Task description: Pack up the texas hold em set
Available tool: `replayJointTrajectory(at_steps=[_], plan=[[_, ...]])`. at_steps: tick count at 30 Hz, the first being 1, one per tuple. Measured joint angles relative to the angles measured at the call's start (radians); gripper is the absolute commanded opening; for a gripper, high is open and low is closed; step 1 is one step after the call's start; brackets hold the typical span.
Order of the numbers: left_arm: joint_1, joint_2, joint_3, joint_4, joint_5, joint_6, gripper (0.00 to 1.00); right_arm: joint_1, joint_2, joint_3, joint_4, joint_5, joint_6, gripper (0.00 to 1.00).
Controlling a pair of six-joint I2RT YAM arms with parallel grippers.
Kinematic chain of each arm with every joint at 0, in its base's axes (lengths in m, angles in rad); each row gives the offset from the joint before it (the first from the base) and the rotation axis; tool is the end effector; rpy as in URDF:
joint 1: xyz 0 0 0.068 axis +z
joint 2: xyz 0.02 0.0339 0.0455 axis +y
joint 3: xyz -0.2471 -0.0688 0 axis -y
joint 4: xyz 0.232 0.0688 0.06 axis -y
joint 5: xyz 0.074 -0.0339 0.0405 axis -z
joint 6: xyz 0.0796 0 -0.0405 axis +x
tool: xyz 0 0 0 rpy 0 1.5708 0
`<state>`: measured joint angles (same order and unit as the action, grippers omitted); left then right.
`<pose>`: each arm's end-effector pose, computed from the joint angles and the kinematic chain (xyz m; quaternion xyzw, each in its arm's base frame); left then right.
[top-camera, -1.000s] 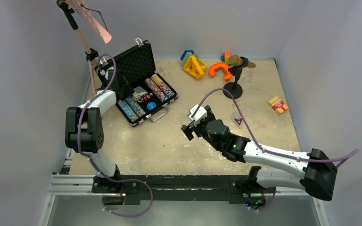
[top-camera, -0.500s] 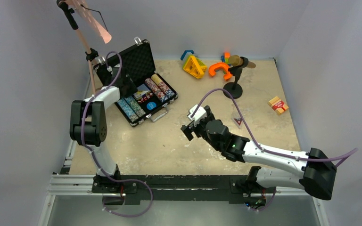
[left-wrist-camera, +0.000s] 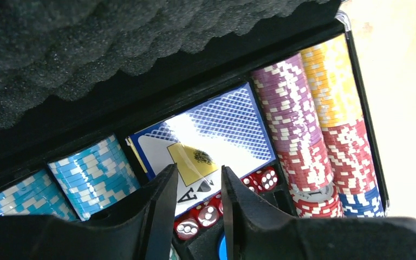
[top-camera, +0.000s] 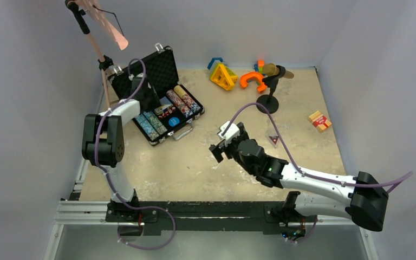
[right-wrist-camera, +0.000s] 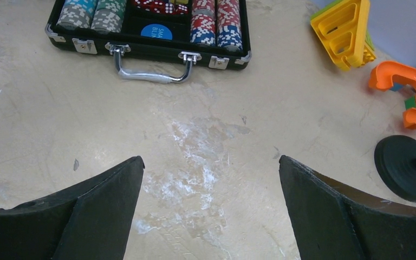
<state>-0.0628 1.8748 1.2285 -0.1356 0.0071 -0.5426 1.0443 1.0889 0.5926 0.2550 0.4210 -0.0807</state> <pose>0.4234 -0.0272 0.1492 -0.2180 0.8971 -0.1177 0.3658 0.1691 0.2261 0.2397 -0.3014 0.7198 0.1338 0.6108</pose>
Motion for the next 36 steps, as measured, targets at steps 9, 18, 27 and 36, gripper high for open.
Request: replayJointTrajectory(at_steps=[9,18,27,36], plan=[[-0.064,-0.129,-0.051,0.016,-0.041,0.118,0.58,-0.179,-0.101,-0.029,-0.018,-0.029,0.115,0.99],[-0.124,-0.400,-0.093,-0.002,-0.032,0.167,0.68,-0.632,-0.130,0.009,-0.197,-0.053,0.308,0.99],[-0.122,-0.577,-0.119,-0.118,0.102,0.137,0.75,-1.155,0.133,0.129,-0.285,-0.023,0.482,0.99],[-0.122,-0.627,-0.145,-0.171,0.144,0.138,0.78,-1.322,0.468,0.349,-0.374,0.003,0.693,0.99]])
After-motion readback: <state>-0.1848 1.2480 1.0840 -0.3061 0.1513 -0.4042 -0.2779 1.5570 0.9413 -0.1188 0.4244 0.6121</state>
